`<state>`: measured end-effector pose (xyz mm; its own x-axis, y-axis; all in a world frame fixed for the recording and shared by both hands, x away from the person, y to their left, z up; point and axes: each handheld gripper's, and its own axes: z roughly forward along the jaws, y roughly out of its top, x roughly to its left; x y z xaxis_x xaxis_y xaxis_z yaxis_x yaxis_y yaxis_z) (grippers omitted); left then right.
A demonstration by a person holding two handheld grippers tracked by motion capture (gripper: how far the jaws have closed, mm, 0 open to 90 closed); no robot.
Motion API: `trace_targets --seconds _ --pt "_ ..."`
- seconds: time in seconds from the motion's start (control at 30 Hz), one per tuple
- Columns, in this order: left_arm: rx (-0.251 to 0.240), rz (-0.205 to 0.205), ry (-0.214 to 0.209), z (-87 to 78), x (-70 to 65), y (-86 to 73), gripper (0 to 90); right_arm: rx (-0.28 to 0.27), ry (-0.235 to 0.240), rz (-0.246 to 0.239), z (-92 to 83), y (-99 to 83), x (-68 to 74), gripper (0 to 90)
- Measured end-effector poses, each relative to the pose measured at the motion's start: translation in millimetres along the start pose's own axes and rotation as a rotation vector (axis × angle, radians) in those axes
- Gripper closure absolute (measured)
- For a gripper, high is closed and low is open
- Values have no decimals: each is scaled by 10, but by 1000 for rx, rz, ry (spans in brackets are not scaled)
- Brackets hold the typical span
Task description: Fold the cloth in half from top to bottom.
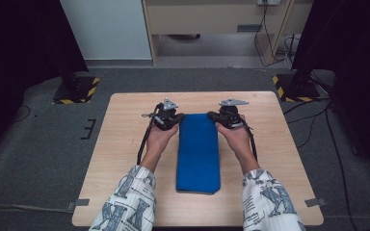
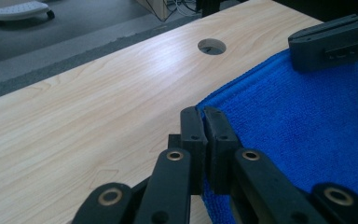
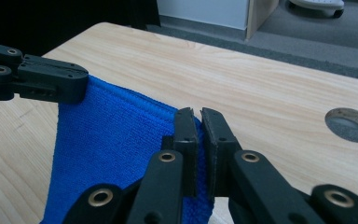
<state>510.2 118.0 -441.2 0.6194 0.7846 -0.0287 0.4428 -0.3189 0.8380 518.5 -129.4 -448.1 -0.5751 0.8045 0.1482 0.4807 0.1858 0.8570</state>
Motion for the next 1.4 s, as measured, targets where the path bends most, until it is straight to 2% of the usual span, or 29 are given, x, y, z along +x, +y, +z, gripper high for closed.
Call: trace_targets --seconds 0.53,0.87,1.2,1.4 --pt "-6 8 -1 15 30 20 872 4 -2 -1 29 20 -9 854" --pt "-30 6 2 -32 46 43 872 -25 5 -4 -14 101 2 854" --pt "-40 37 -8 -142 -35 52 870 -42 24 -19 -129 51 35 853" --pt "-43 39 -10 -182 -90 12 870 -54 38 -33 -246 18 88 852"
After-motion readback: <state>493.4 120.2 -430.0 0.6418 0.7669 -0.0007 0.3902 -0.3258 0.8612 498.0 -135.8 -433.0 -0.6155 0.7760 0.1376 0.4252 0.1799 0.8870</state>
